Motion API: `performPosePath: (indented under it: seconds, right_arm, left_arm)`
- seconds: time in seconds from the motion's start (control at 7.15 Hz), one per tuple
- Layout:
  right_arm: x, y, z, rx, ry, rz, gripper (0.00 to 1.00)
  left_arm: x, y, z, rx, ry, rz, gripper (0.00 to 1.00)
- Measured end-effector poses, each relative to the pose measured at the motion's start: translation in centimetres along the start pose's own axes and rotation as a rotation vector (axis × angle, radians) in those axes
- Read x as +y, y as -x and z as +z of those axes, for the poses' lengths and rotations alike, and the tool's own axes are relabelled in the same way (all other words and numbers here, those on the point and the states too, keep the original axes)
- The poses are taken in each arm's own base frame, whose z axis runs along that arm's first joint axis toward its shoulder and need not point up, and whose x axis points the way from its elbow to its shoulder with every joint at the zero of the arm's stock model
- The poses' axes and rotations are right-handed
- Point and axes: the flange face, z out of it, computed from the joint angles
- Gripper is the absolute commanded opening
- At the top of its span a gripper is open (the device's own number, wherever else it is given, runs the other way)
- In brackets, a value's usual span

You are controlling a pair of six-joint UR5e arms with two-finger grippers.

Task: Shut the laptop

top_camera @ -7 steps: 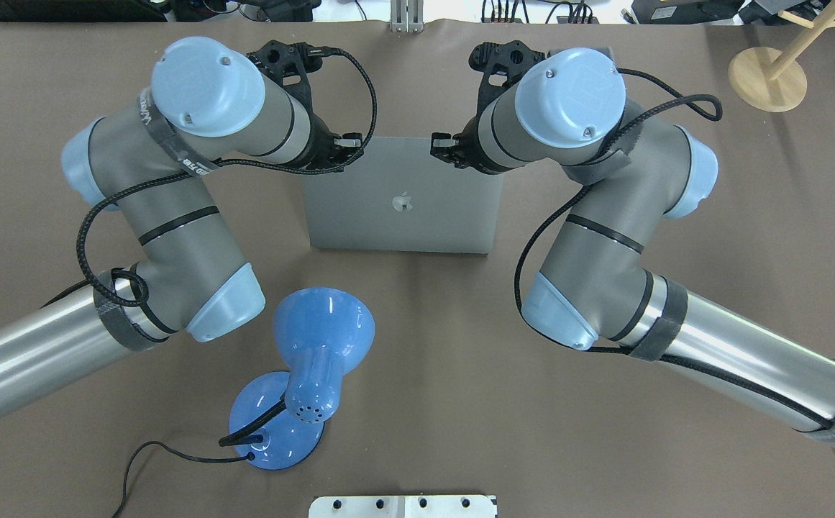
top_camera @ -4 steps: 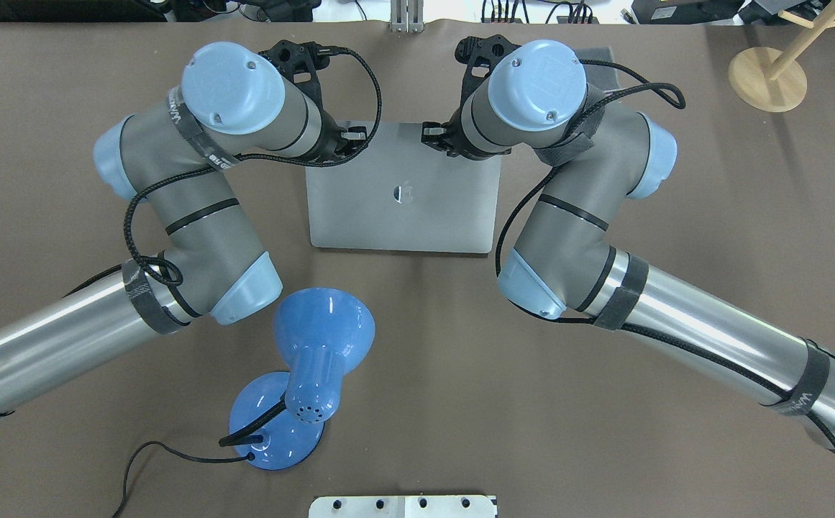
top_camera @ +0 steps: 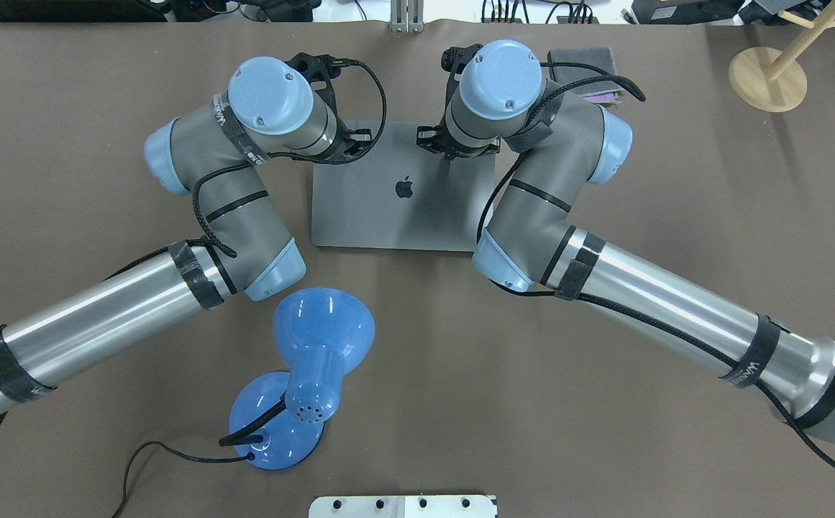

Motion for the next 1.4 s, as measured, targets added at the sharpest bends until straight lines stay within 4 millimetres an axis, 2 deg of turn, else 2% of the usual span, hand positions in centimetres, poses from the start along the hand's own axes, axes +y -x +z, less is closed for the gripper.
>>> performPosePath:
  seconds: [0.42,0.84,0.98,1.12,1.26,1.4]
  right_arm:
    - [0.1,-1.1,3.5,0.004,0.053,0.006,0.00]
    - [-0.7,-0.3,3.2,-0.015,0.084,0.013,0.00]
    - [-1.4,-0.7,2.4,-0.031,0.099,0.019,0.00]
    - [-2.7,-2.5,0.7,-0.060,0.119,0.033,0.00]
    - [-4.7,-7.6,-2.6,-0.103,0.143,0.057,0.00]
    - [-6.2,-14.5,-6.6,-0.142,0.152,0.066,0.00]
  left_arm:
    - [-0.2,0.5,2.2,-0.019,0.011,0.009,0.00]
    - [-0.3,0.5,2.8,-0.015,0.015,0.012,0.03]
    - [-0.5,0.3,2.3,-0.003,0.018,0.012,0.56]
    - [-1.2,0.6,0.8,0.019,0.038,0.005,0.56]
    - [-2.9,3.2,-2.2,0.049,0.098,-0.017,0.51]
    - [-4.5,7.6,-6.3,0.081,0.156,-0.028,0.49]
